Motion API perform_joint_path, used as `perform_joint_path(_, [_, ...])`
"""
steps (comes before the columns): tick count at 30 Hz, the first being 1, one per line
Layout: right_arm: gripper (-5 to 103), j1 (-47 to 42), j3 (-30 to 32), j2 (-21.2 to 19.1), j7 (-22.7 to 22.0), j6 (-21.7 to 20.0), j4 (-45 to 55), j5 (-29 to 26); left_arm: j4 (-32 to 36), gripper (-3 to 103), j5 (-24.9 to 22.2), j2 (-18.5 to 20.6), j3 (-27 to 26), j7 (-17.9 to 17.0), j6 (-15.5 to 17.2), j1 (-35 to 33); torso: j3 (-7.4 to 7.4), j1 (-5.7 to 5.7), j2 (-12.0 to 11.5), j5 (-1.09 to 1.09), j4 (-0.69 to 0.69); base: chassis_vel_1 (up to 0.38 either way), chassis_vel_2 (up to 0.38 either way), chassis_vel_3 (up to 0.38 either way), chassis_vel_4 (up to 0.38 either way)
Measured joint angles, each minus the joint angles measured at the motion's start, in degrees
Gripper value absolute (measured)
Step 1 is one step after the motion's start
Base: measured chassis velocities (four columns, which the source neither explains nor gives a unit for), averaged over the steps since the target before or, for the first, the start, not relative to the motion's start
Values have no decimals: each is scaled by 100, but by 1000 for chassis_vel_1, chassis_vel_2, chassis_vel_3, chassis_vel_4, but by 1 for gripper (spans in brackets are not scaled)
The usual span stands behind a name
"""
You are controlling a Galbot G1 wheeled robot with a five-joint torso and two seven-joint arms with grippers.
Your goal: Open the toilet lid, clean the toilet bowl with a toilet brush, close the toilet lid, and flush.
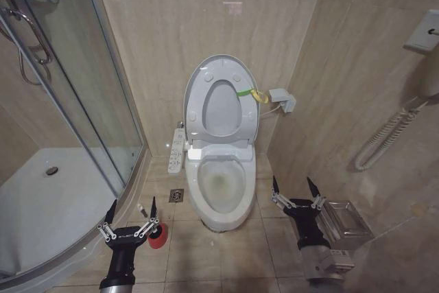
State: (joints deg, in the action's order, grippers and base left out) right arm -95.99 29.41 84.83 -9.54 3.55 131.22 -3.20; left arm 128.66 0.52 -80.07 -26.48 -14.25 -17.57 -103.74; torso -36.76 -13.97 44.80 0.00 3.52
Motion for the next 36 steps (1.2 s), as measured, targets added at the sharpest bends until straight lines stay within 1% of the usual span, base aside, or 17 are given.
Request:
perform_joint_path(33, [100,0,0,0,0,2,0,0,0,100,0,0,0,0,0,0,0,0,0,0,0,0,0,0,0])
perform_joint_path(36, [100,-15,-4,3,2,69,-88,10,0,100,0,0,0,0,0,0,0,0,0,-1,0,0,0,0,0])
